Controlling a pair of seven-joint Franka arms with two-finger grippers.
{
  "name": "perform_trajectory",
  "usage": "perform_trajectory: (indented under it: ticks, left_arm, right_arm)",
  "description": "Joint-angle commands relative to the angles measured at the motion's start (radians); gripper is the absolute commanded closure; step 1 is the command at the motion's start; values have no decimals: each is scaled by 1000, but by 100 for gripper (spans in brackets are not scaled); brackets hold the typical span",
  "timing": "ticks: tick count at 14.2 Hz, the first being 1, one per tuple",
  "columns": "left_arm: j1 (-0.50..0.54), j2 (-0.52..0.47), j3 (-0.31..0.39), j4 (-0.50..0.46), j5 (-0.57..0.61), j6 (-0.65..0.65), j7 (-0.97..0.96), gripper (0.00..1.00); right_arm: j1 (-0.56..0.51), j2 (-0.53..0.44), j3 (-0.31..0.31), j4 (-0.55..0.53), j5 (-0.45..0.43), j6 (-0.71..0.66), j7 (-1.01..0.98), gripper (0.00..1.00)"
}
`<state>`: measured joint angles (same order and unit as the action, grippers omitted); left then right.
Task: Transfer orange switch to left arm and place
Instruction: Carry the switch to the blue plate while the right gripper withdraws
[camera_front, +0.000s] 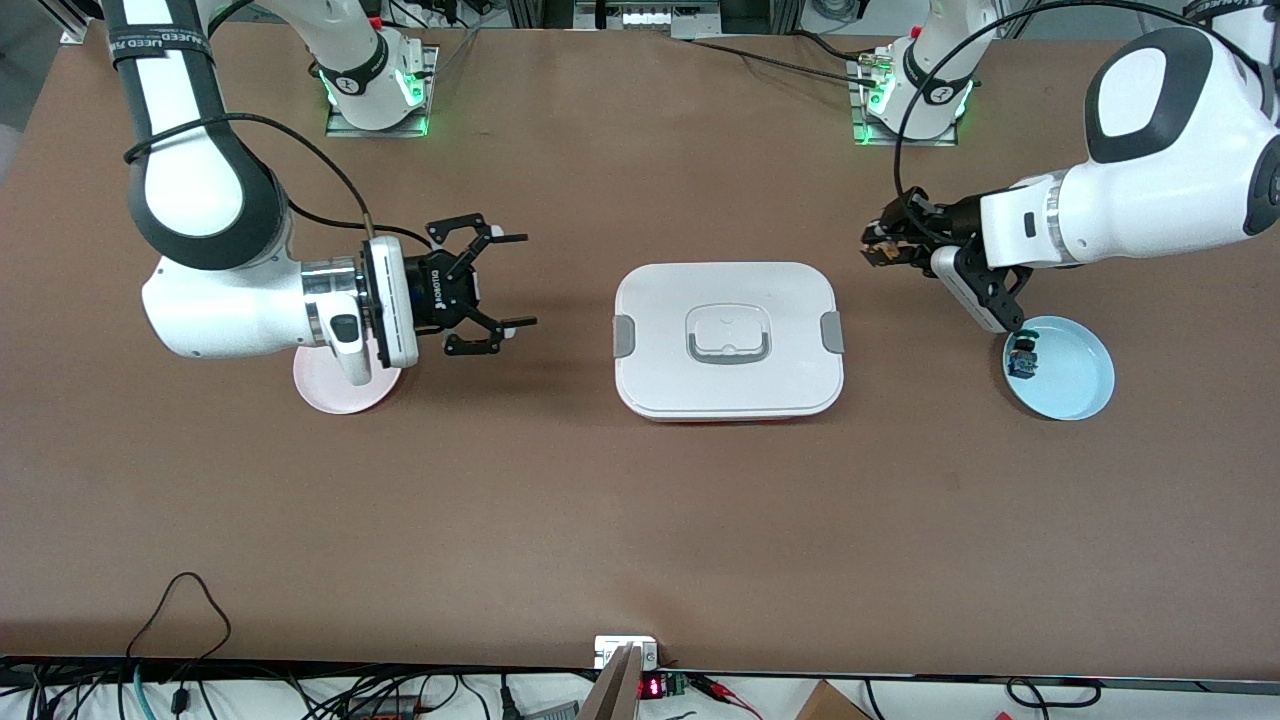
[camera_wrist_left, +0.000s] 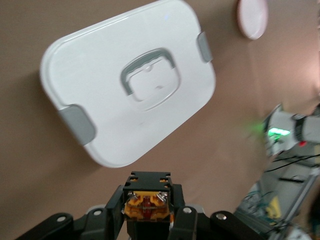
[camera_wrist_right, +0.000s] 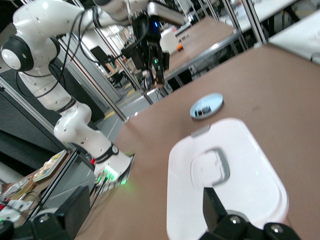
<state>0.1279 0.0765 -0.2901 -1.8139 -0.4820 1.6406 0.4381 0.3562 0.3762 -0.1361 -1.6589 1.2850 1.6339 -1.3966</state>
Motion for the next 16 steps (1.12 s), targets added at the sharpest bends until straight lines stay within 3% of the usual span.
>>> perform_trajectory:
  ticks: [1,4,7,12,14,16]
  left_arm:
    - [9,22,-6,25,194,-22,114,82]
    - [30,48,-1,19,382,-21,235,82]
    - [90,132,-3,24,567,8,322,81]
    - [160,235,-1,15,748,130,527,82]
    - [220,304,-1,2,810,140,527,81]
    - [254,331,-1,-18,847,215,577,82]
  right_arm:
    - [-5,-46,-28,-12,-131,-52,172,0]
    - [-3,-56,-34,-7,-286,-45,377,0]
    - [0,-56,-34,1,-337,-42,645,0]
    - [30,-56,-34,31,-570,-20,1019,0]
    - [35,-59,-33,48,-775,-34,1215,0]
    - [35,-60,-30,54,-986,-37,1289,0]
